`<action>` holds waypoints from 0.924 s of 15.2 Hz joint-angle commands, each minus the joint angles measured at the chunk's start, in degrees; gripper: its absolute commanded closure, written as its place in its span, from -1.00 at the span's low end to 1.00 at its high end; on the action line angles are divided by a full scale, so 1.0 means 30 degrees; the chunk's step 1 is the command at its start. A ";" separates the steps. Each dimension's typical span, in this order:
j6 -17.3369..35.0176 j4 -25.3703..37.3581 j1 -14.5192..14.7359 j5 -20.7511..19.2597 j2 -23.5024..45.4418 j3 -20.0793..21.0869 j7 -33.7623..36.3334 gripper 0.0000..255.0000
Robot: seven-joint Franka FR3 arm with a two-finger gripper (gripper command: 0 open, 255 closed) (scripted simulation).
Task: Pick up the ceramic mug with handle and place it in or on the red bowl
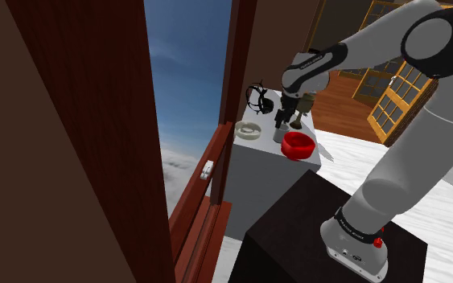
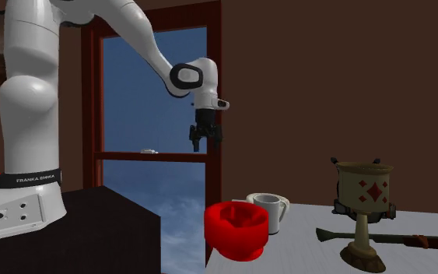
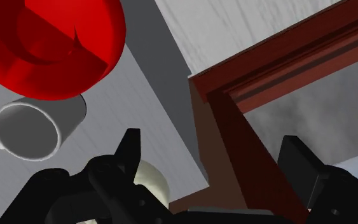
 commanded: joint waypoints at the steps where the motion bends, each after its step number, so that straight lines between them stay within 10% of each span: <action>1: 0.0572 0.0879 -0.0226 0.0455 0.1456 -0.0176 -0.0638 -1.00; 14: 0.2309 0.8289 -0.3250 0.3146 1.0545 0.0206 -0.3906 -1.00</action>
